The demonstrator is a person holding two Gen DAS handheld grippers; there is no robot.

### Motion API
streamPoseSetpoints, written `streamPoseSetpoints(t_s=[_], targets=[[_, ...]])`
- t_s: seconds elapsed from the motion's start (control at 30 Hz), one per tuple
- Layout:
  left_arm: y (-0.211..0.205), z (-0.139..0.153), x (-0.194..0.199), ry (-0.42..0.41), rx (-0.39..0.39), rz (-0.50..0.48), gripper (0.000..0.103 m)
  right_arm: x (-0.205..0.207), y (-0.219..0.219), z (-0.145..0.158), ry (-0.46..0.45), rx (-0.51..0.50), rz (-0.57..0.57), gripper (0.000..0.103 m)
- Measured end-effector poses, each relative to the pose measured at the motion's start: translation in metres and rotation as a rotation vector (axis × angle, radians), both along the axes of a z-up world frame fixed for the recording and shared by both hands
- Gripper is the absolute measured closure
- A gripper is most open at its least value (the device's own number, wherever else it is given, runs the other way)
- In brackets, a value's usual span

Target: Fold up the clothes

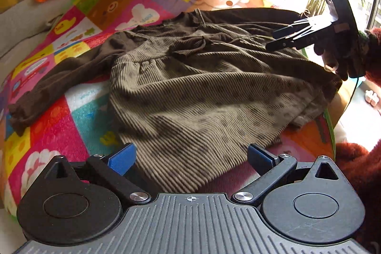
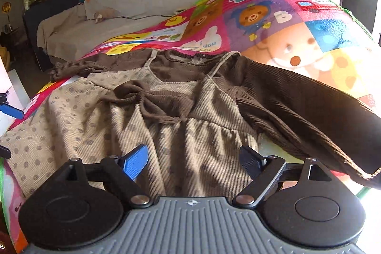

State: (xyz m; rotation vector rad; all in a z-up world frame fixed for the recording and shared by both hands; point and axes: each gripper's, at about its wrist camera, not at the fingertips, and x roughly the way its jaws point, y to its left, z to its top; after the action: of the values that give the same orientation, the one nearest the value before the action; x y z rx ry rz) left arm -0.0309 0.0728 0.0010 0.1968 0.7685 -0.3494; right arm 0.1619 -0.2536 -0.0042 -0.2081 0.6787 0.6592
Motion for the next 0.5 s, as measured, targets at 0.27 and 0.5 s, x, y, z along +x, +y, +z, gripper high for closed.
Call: streamPoseSetpoints(t_s=[0.27, 0.5], targets=[[-0.032, -0.015, -0.032, -0.405, 0.335, 0.147, 0.000, -0.032, -0.001, -0.007, -0.021, 0.040, -0.019, 0.013], [-0.023, 0.021, -0.048, -0.720, 0.302, 0.377, 0.001, -0.059, -0.011, -0.030, -0.039, -0.007, -0.055, 0.009]])
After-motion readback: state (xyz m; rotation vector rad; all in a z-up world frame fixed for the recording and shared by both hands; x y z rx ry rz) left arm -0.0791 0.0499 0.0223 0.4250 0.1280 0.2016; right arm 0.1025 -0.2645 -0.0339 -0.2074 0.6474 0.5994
